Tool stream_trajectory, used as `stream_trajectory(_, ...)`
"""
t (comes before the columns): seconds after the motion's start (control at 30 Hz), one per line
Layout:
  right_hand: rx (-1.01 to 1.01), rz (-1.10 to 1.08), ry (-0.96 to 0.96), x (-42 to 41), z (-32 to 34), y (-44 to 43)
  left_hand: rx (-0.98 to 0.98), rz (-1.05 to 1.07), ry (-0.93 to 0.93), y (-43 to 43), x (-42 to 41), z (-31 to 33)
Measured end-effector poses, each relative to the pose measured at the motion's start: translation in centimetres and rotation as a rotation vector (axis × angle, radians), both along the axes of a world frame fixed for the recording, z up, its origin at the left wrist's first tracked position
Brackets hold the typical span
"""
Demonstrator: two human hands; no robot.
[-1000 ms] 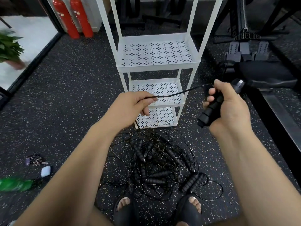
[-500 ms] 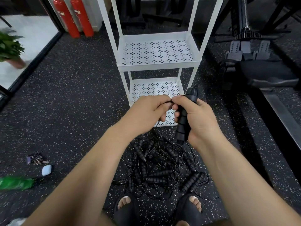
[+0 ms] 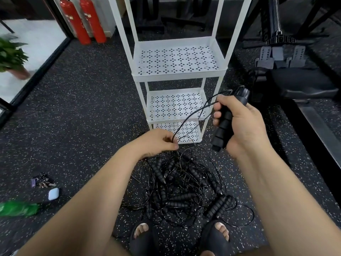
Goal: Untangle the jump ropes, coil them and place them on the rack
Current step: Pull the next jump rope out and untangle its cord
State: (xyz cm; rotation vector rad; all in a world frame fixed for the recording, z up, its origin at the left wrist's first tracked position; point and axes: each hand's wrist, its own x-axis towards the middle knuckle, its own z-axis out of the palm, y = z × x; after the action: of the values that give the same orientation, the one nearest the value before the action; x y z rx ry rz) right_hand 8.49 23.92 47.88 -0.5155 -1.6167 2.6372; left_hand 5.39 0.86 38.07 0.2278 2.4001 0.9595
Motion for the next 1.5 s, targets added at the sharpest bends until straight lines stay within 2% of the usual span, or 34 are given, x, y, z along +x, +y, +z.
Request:
stream_trajectory(0.13, 0.007, -0.039, 0.018, 0.0, 0.4, 0.9, -0.129, 0.071, 0.006, -1.4, -0.7, -3.1)
stream_trajectory(0.37, -0.034, -0.117, 0.019, -0.4, 0.9, 2.6, -0.184, 0.185, -0.036, -4.4, -0.6, -7.0)
stream_trajectory(0.53, -0.052, -0.146, -0.005, -0.7, -0.1, 3.1, -0.148, 0.21, 0.036, -4.6, -0.8, -5.6)
stream_trajectory(0.63, -0.075, -0.137, -0.028, -0.8, -0.7, 2.9, -0.063, 0.231, 0.073, -3.9, -0.9, -3.5)
stream_trajectory(0.8, -0.161, -0.037, -0.177, -0.5, -2.7, 1.5, 0.1, 0.263, 0.168, -1.7, -1.1, 0.5)
stream_trajectory(0.9, -0.11, 0.06, -0.249, -0.2, -3.7, 0.5, 0.127, 0.21, 0.262, -0.2, -0.9, 2.4)
stream_trajectory(1.03, 0.059, 0.219, -0.262, 0.7, -3.8, -1.1, 0.095, 0.095, 0.352, 1.5, -0.3, 3.9)
stream_trajectory(1.17, 0.203, 0.204, -0.236, 1.4, -4.1, -2.9, 0.047, 0.001, 0.405, 2.6, 0.4, 5.1)
stream_trajectory(1.3, 0.179, 0.155, -0.245, 1.5, -4.4, -3.6, -0.051, -0.044, 0.47, 2.6, 0.5, 5.5)
stream_trajectory(1.4, 0.103, 0.122, -0.212, 1.6, -4.0, -3.8, -0.027, -0.051, 0.498, 2.5, 0.7, 5.8)
stream_trajectory(1.5, 0.114, 0.071, -0.176, 1.3, -3.5, -3.6, -0.004, -0.077, 0.491, 2.8, 1.0, 5.8)
